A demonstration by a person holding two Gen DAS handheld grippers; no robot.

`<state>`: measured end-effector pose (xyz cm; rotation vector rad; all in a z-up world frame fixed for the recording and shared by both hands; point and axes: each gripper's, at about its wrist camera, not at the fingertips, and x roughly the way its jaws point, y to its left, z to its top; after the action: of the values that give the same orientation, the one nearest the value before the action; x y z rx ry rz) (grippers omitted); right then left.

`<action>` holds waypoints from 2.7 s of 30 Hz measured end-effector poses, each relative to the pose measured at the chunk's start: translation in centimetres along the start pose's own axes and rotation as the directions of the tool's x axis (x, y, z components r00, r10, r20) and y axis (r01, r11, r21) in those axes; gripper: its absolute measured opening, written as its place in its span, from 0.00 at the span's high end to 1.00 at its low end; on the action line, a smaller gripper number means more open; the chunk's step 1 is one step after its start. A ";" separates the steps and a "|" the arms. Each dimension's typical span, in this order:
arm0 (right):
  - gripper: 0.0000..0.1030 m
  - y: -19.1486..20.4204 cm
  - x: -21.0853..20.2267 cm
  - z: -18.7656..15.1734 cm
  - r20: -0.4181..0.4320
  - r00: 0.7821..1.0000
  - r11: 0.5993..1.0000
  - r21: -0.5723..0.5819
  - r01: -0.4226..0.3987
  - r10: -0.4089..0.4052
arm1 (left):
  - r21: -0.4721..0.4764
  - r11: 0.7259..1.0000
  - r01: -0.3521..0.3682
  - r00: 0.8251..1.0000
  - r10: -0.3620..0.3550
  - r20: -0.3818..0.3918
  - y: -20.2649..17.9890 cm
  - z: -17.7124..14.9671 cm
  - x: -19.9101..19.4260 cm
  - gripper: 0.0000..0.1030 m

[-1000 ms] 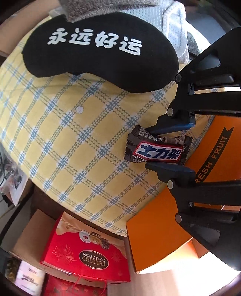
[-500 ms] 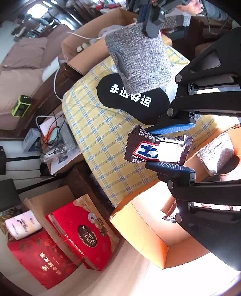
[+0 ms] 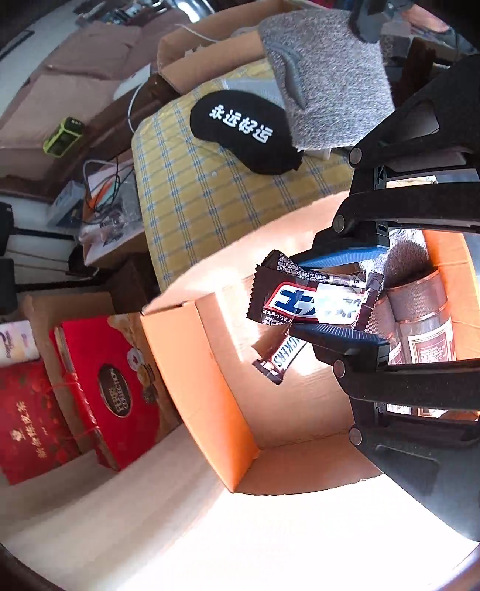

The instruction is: Organize objects

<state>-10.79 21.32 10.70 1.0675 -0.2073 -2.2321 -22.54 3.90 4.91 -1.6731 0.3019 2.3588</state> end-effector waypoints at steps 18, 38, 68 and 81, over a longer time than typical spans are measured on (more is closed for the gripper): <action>0.95 2.7 9.0 1.7 -0.067 0.998 0.999 -0.037 -0.010 0.007 | -0.225 0.973 -0.053 0.996 0.035 -0.082 7.6 0.2 7.4 0.73; 0.86 2.6 16.9 -1.2 -0.237 0.956 0.978 -0.157 0.140 -0.175 | -0.276 0.961 -0.028 0.985 -0.021 -0.174 10.0 -1.2 10.8 0.64; 0.96 1.9 13.4 1.0 -0.090 0.985 0.989 -0.025 0.142 -0.144 | -0.341 0.892 0.296 0.932 -0.348 -0.102 8.5 -1.5 6.8 0.50; 0.91 0.3 11.5 1.4 -0.090 0.981 0.984 0.022 0.177 -0.174 | -0.244 0.920 0.306 0.938 -0.335 -0.089 5.5 -0.7 4.2 0.49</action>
<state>-17.00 13.87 4.37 1.2396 -0.1119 -2.3376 -24.94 -1.27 0.86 -1.8170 -0.2186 2.1074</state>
